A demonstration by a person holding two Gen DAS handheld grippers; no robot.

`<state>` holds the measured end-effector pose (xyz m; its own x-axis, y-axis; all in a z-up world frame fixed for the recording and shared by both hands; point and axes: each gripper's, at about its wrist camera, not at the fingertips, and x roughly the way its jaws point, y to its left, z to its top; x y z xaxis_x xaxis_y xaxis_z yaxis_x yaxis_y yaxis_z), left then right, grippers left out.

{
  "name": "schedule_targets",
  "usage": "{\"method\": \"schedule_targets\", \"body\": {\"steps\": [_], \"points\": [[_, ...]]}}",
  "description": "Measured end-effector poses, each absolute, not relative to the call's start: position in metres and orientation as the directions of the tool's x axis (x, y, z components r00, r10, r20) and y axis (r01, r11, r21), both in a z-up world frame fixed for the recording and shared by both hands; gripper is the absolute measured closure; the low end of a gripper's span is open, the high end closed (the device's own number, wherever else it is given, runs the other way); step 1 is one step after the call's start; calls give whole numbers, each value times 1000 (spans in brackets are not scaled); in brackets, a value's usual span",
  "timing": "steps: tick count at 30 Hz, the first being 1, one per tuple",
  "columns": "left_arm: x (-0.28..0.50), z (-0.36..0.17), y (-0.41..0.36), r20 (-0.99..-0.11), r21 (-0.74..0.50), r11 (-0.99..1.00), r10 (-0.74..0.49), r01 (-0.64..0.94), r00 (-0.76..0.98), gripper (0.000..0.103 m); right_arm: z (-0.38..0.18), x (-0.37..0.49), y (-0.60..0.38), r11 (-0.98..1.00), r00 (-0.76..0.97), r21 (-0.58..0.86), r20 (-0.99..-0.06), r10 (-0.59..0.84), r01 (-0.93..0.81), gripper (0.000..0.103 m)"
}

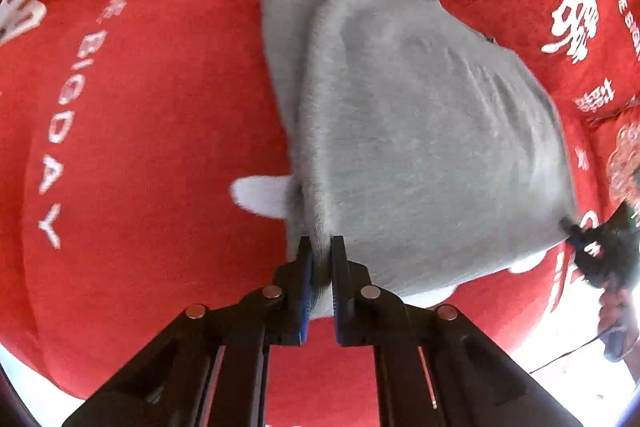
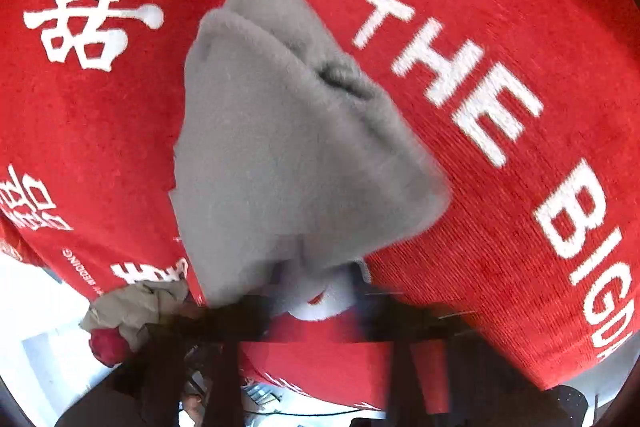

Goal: Fold small clothes

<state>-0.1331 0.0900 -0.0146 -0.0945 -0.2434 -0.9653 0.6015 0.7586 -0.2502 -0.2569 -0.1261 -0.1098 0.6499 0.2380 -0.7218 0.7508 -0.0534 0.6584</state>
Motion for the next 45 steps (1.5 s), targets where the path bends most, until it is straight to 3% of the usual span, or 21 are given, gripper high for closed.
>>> {"method": "schedule_targets", "body": {"steps": [5,10,16,19,22,25,26,27,29,34,42,45], "points": [[-145,-15,109,-971,-216,771,-232,600,-51,93,-110,-245,-125,116,532,578,-799,278,808,95],[-158,13,116,-983,-92,819,-165,566,78,93,-92,-230,-116,228,459,519,-847,268,824,86],[-173,28,123,-981,-89,859,-162,504,103,90,-59,-203,-98,335,420,491,-868,265,804,85],[-179,51,139,-976,-79,886,-163,457,146,0,-36,-180,-79,416,409,494,-868,280,763,85],[-186,78,146,-967,-90,895,-183,438,175,0,-17,-160,-60,487,398,499,-866,301,717,85],[-196,101,150,-962,-99,890,-200,444,185,0,1,-147,-41,561,379,497,-868,321,662,78],[-201,111,148,-961,-81,884,-192,460,200,0,9,-140,-33,593,360,485,-875,325,643,65],[-204,118,147,-958,-65,879,-188,472,217,0,14,-134,-26,620,342,467,-884,318,630,44],[-211,140,150,-951,-65,872,-202,486,236,0,32,-122,-9,698,306,409,-911,276,588,26],[-219,183,158,-935,-82,874,-234,479,267,0,72,-100,24,818,270,325,-938,216,475,25],[-240,280,173,-794,-76,871,-347,485,500,0,142,-95,38,857,347,306,-924,163,413,25],[-237,287,171,-815,-91,867,-348,491,463,0,156,-93,41,863,355,291,-924,142,412,25]]}}
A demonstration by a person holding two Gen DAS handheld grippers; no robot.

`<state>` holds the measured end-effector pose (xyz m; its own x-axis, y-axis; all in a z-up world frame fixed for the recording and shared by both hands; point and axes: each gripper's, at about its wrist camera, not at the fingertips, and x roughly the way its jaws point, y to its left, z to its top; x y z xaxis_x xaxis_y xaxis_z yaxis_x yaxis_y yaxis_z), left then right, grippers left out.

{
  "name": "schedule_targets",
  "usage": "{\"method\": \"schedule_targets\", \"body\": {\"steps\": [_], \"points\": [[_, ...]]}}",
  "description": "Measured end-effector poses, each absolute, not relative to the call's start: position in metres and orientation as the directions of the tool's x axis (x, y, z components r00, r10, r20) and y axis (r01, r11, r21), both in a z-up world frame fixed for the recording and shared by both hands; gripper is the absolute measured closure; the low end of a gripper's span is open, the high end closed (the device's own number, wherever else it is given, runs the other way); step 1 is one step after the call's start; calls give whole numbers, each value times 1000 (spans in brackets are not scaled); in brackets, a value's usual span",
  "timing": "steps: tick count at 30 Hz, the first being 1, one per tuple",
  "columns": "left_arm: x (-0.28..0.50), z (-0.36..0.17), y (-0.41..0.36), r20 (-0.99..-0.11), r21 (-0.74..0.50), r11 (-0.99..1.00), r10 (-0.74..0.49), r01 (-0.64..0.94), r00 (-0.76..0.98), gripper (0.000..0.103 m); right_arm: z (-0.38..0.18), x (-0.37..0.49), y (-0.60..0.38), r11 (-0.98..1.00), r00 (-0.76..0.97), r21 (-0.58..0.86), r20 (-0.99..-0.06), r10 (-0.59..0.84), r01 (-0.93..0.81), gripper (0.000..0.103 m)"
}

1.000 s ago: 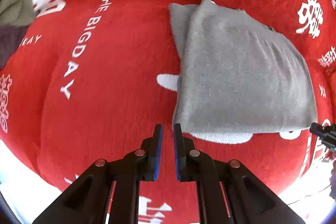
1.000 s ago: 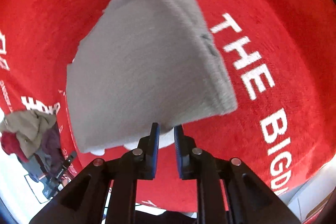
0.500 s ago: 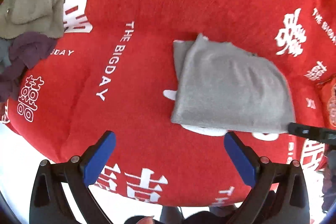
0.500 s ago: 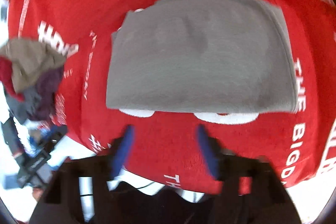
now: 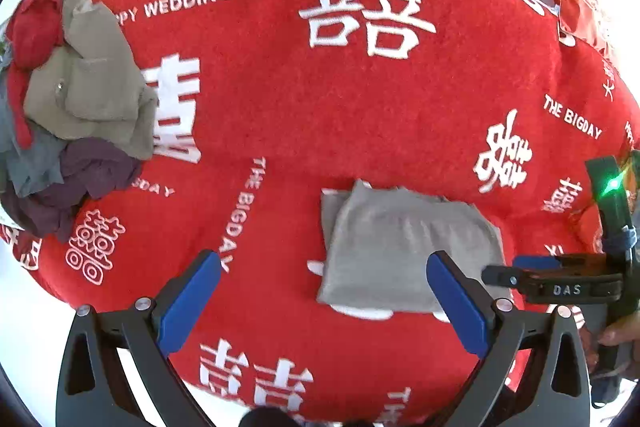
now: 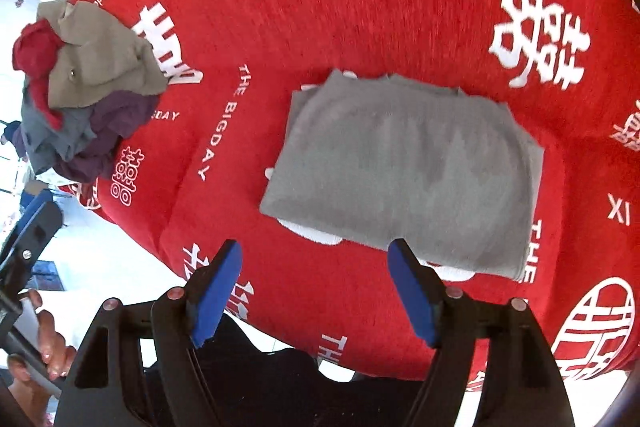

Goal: Fold small clothes

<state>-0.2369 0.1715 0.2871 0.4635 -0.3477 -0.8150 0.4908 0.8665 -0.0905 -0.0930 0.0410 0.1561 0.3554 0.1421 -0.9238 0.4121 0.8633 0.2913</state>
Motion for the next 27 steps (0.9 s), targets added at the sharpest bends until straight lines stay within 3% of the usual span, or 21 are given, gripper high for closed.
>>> {"method": "schedule_targets", "body": {"steps": [7,14,21,27], "points": [[-245,281,177,-868,-64,885,-278,462,412,0,164,-89,54,868,343,271,-931,127,415,25],[-266,282,186,-861,-182,840,-388,512,329,0,168,-89,61,866,341,263,-933,116,425,25],[-256,285,186,-874,-232,848,-397,477,281,0,169,-92,68,861,338,244,-937,91,445,25],[-252,280,193,-898,-172,865,-334,472,285,0,164,-107,75,838,343,249,-936,80,485,25]]}}
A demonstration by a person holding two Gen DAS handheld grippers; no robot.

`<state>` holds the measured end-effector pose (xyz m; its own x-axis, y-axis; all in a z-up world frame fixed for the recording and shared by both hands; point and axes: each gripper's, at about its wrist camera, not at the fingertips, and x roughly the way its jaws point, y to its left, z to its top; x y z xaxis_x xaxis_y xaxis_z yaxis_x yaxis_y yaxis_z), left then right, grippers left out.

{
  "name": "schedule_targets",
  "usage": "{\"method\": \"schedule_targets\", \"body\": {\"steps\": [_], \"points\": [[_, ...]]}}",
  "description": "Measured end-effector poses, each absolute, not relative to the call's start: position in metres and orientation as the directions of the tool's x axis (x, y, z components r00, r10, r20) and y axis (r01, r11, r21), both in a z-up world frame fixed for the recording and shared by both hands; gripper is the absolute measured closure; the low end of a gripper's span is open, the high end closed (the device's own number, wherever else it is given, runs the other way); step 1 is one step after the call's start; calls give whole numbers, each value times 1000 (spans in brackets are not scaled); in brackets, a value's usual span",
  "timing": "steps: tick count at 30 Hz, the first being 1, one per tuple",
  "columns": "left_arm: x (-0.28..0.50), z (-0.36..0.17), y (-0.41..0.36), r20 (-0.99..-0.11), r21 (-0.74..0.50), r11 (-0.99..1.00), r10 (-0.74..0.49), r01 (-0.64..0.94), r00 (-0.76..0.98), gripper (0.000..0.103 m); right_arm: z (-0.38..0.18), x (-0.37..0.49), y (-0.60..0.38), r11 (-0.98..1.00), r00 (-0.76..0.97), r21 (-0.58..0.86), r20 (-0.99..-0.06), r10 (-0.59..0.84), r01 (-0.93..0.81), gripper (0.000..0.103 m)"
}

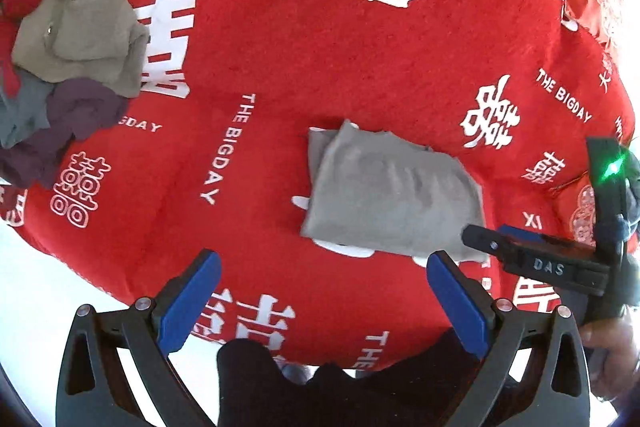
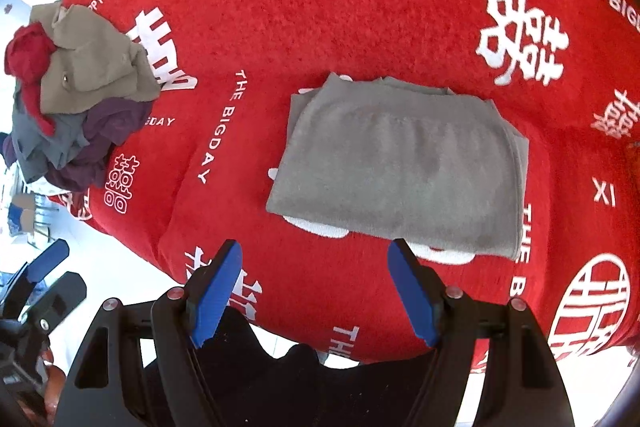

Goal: Fold small clothes

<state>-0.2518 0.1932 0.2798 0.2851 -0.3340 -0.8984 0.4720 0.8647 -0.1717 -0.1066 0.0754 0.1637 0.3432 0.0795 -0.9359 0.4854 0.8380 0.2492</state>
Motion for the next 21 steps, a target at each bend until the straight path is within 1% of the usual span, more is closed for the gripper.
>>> {"method": "schedule_targets", "body": {"steps": [3,5,12,17,21], "points": [[-247,274,196,-910,-135,870,-298,473,289,0,158,-115,77,817,339,255,-937,78,518,25],[-241,261,196,-930,-86,872,-243,482,274,0,156,-120,78,801,340,259,-938,75,539,25],[-222,222,211,-960,-76,848,-204,524,192,0,150,-152,80,751,295,205,-956,15,627,25],[-218,213,214,-967,-80,838,-198,540,164,0,144,-174,73,702,266,198,-964,13,684,25],[-217,203,205,-973,-70,845,-175,531,149,0,144,-178,67,709,263,191,-965,8,679,25]]}}
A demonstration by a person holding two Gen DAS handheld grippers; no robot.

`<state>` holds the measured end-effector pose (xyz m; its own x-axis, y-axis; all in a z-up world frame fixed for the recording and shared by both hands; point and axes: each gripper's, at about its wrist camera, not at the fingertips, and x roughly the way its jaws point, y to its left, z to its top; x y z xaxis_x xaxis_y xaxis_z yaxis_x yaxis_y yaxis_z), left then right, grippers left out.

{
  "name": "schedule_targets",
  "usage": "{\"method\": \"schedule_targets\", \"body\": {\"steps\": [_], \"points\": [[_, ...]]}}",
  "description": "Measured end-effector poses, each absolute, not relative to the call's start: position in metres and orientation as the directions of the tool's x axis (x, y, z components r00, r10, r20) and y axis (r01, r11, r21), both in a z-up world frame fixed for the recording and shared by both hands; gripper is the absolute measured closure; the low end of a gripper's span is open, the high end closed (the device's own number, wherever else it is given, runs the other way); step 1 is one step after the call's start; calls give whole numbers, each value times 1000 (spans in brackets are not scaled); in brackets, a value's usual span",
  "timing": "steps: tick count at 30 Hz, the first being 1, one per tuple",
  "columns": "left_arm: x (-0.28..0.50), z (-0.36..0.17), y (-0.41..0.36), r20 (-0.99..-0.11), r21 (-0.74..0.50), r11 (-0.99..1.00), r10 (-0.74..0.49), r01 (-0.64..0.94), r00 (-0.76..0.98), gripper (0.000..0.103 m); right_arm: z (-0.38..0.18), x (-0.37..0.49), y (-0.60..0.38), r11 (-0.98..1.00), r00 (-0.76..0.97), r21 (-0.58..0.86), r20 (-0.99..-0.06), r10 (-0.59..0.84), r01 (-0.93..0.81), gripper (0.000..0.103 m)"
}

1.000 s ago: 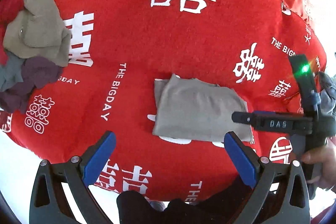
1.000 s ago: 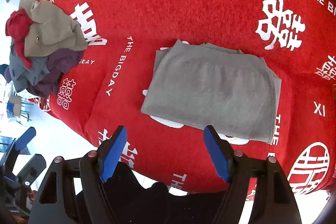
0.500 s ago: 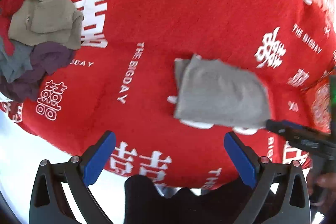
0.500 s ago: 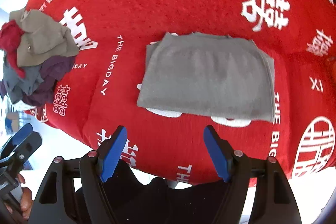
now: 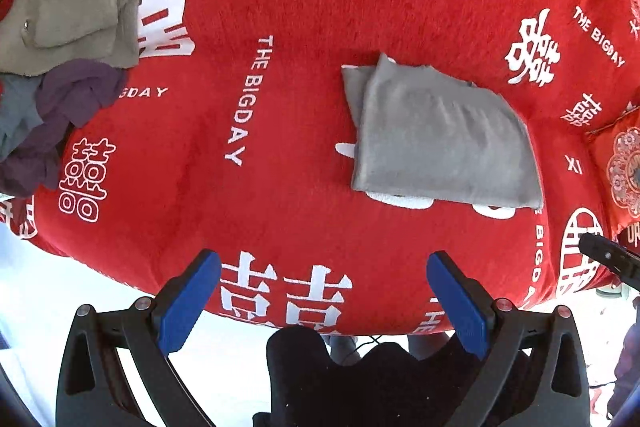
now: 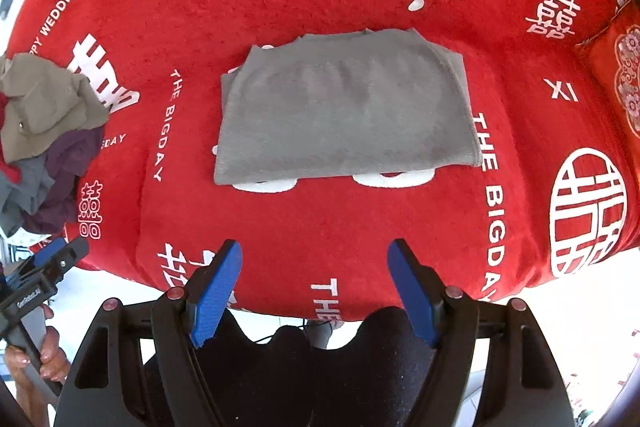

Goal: Fold small clothes

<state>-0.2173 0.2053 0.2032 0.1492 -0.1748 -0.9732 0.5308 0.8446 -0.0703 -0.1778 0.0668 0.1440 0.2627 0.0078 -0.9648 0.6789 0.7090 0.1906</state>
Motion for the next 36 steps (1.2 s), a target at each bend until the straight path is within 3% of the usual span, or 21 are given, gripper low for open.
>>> {"method": "schedule_targets", "body": {"steps": [12,28,36], "points": [[-215,175,160,-980,-61,868,-147,493,137,0,117,-199,13,704,222,186,-974,42,685,25],[-202,42,102,-999,13,873,-11,487,45,0,-8,-202,-17,739,88,170,-985,148,652,25],[-202,1,93,-1000,-10,881,-16,472,9,0,-62,-177,-14,766,122,216,-976,179,606,25]]}}
